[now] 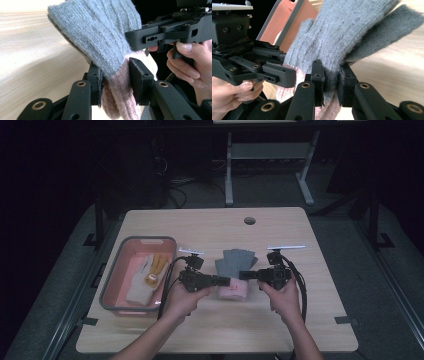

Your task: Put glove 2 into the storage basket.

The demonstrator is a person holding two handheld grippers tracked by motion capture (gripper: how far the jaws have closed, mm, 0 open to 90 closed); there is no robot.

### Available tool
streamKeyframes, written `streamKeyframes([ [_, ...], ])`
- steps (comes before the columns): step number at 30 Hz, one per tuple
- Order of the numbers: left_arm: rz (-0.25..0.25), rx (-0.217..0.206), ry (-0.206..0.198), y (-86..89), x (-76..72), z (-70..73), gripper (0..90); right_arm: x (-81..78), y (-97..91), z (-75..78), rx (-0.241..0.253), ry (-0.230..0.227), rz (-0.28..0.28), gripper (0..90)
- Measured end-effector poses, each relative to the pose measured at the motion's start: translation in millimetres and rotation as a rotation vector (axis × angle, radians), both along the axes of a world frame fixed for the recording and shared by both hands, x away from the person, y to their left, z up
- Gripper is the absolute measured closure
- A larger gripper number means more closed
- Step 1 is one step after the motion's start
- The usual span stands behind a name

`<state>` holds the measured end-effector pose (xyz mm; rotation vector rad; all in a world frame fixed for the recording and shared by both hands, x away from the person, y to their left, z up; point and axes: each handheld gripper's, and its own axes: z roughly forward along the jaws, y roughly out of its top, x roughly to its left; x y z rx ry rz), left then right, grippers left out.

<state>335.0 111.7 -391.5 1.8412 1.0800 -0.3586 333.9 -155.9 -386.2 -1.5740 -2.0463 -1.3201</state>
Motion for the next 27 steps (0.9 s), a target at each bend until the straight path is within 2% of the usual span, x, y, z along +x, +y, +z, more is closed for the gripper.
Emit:
streamKeyframes([
  [10,0.027,-0.003,-0.012,21.4,0.6,7.0,64.6,9.5,21.7,8.6,-0.004,-0.007,0.039,77.7],
  [22,0.043,0.003,-0.021,34.3,1.3,13.0,64.8,17.7,35.3,11.8,0.014,-0.005,0.066,77.7],
  [27,0.054,0.000,-0.023,40.7,2.4,15.1,64.7,20.8,40.6,15.2,0.007,-0.011,0.076,77.7],
])
